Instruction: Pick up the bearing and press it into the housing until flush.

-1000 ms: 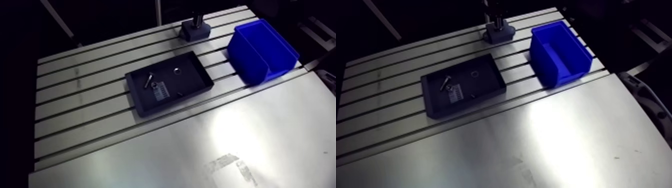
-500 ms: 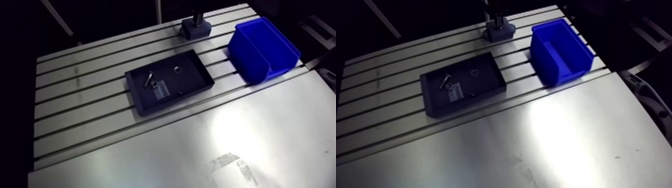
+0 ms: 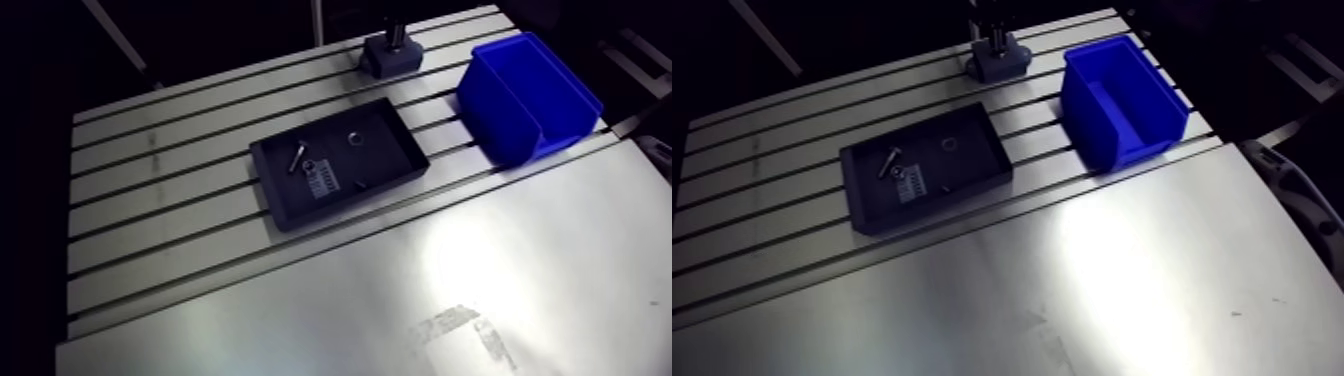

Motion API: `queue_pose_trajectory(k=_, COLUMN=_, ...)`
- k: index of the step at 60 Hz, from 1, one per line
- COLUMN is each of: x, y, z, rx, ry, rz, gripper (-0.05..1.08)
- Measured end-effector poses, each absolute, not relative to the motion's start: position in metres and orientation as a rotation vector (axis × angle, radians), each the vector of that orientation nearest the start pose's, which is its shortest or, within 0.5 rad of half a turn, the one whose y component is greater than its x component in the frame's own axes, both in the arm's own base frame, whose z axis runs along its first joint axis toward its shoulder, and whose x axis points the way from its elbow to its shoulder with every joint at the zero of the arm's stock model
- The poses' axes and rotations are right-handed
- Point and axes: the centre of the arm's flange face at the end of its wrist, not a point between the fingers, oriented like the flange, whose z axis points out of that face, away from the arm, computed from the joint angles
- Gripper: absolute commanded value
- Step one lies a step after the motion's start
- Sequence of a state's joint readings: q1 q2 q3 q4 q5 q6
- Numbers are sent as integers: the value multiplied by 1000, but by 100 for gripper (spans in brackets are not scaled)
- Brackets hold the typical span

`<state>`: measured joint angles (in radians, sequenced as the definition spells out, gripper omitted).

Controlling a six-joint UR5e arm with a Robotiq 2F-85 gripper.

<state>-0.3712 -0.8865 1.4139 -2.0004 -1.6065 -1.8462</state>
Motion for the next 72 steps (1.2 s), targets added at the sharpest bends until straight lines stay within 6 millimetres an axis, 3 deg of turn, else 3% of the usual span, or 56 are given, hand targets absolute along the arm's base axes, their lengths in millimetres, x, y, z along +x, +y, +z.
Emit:
queue_pose_trajectory(k=59, x=-691, y=133, z=182, rx=117, ry=3024, rz=-4, gripper=106)
queue_pose_trajectory(k=60, x=-691, y=133, z=182, rx=117, ry=3025, rz=-4, gripper=101)
queue_pose_trajectory(k=61, x=-691, y=133, z=182, rx=117, ry=3025, rz=-4, gripper=86)
queue_pose_trajectory(k=63, x=-692, y=133, z=184, rx=117, ry=3028, rz=-3, gripper=86)
queue_pose_trajectory(k=64, x=-692, y=132, z=186, rx=116, ry=3030, rz=-3, gripper=60)
queue_pose_trajectory(k=65, x=-692, y=132, z=188, rx=116, ry=3033, rz=-2, gripper=27)
queue_pose_trajectory(k=66, x=-692, y=132, z=189, rx=115, ry=3035, rz=-1, gripper=27)
queue_pose_trajectory(k=67, x=-692, y=131, z=191, rx=115, ry=3038, rz=0, gripper=2)
queue_pose_trajectory(k=72, x=-692, y=128, z=203, rx=110, ry=3050, rz=5, gripper=0)
